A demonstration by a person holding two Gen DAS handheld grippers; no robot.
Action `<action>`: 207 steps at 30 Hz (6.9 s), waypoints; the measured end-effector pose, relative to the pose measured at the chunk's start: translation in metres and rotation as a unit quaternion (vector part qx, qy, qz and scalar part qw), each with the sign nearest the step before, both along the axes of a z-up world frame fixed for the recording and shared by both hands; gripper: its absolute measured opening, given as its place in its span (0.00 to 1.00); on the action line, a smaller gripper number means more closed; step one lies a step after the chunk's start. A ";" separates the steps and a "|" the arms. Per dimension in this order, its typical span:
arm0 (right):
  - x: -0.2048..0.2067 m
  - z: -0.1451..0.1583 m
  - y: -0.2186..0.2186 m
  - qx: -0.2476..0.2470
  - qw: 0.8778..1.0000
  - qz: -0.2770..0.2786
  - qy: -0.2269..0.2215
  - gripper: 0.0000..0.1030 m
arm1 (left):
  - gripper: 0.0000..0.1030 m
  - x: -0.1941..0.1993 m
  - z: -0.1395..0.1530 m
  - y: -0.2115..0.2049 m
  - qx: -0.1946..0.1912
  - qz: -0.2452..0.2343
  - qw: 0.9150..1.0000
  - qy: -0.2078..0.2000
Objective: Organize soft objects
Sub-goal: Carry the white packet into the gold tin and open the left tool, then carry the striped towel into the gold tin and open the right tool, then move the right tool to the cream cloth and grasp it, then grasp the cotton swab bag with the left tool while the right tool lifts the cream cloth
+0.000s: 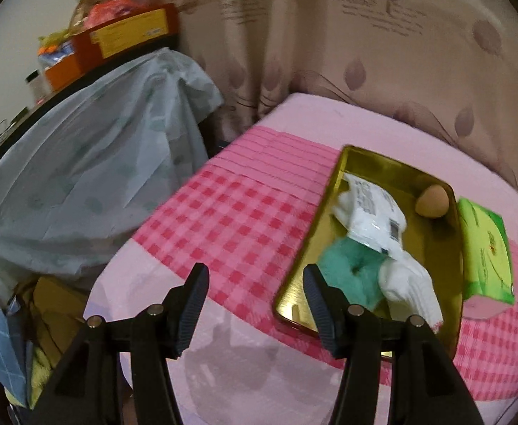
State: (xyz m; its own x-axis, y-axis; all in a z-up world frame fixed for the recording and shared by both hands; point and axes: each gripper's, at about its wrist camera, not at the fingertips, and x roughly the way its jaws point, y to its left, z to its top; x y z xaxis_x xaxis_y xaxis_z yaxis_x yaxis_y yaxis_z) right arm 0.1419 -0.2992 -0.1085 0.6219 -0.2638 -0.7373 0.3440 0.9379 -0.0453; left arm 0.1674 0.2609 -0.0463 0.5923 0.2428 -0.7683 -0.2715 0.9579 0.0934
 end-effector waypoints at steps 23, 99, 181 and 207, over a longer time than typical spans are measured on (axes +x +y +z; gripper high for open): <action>-0.005 0.057 0.032 0.008 0.999 0.018 -0.046 0.26 | 0.55 -0.010 -0.005 0.047 -0.034 0.099 0.994 -0.006; 0.094 0.084 0.347 0.050 0.945 0.321 -0.039 0.62 | 0.55 -0.016 0.006 0.075 -0.044 0.146 0.988 -0.019; -0.035 0.007 -0.056 0.061 0.997 -0.032 -0.043 0.07 | 0.58 -0.029 -0.004 -0.253 -0.003 -0.301 0.953 -0.020; -0.044 -0.018 -0.080 0.152 0.986 -0.034 -0.057 0.09 | 0.58 0.081 -0.055 -0.428 -0.233 -0.143 0.946 0.177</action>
State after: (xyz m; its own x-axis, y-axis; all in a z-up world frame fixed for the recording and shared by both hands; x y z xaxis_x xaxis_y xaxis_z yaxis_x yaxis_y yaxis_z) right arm 0.0981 -0.3790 -0.1265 0.6943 -0.0862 -0.7145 0.3935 0.8767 0.2767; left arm 0.2482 -0.1669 -0.1010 0.2684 -0.3019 -0.9148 -0.0266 0.9469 -0.3203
